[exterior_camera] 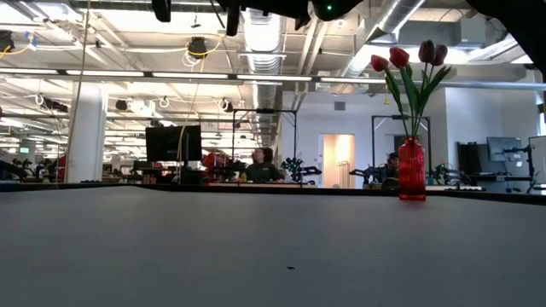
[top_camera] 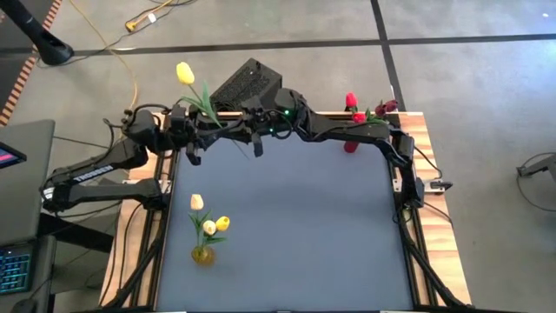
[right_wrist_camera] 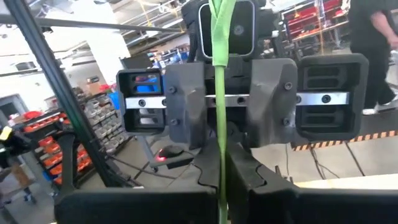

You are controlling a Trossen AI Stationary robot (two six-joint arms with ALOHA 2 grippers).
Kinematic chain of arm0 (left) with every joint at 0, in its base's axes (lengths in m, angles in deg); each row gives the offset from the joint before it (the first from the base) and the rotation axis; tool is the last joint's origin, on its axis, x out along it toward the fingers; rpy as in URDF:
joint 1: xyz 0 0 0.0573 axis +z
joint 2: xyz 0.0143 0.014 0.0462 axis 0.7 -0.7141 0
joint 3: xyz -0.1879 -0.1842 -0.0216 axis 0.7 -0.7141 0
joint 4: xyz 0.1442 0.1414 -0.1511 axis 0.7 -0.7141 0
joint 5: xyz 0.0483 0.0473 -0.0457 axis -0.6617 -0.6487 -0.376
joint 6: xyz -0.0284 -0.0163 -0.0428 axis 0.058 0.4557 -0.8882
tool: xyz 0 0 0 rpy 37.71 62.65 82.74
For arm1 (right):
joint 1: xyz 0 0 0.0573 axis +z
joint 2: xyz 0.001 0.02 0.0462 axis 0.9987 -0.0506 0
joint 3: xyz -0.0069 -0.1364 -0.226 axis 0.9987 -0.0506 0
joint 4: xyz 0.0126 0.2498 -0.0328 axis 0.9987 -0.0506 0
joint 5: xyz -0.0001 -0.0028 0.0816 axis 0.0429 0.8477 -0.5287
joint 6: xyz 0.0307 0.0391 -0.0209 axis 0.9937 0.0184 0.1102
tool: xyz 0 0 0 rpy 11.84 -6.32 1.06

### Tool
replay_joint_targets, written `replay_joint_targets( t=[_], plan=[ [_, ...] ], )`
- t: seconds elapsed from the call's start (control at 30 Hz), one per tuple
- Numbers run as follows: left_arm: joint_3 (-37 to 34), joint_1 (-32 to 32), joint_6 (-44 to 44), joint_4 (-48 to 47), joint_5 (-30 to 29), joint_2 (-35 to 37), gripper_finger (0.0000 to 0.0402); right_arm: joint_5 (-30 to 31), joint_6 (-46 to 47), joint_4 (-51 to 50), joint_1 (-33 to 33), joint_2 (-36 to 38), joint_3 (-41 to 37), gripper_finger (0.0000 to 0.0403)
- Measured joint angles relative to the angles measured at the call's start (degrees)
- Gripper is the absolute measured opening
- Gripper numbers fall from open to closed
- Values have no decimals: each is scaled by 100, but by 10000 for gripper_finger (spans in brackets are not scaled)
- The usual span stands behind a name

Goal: Sort flowers into vase by color
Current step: Put the yellow flower into the yellow vase

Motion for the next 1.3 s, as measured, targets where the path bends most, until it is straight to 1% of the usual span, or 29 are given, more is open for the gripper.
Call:
replay_joint_targets(
  t=[0.13,0.17,0.33,0.4,0.5,0.6,0.67,0.73,0.8,0.87,0.97,1.07,1.17,1.3],
  plan=[
    [0,-6,9,-14,27,15,21,-301,18,-20,-12,-7,0,49],
    [0,-4,22,-22,18,17,11,-387,34,-23,-14,-9,0,52],
    [0,-7,42,-24,68,19,2,-683,62,-3,-7,-9,0,63],
    [0,-7,31,-21,79,17,2,-858,61,35,-21,-9,0,75],
    [15,-7,-20,-62,113,17,1,-1129,63,38,-70,-9,0,108],
    [175,-2,-18,-283,65,13,1,-1386,62,-46,-133,-9,0,163],
    [398,6,30,-616,32,17,0,-1544,62,-122,-169,-9,0,206],
    [723,9,119,-1234,3,20,0,-1777,71,-183,-195,-9,0,246],
    [1113,9,212,-1989,8,7,0,-2018,267,-196,-244,-9,0,276],
    [1559,9,243,-2789,39,-21,0,-2110,708,-215,-274,-7,0,295],
    [2170,9,246,-3951,228,-21,0,-2233,1002,-478,-313,-7,0,304],
    [2684,-40,243,-4633,515,-16,0,-2240,978,-836,-315,-7,0,305],
    [3026,-132,237,-4760,881,76,0,-2233,954,-999,-304,-7,0,305],
    [3174,-301,68,-4716,1607,238,0,-2164,885,-1096,-269,-7,0,306]
  ],
)
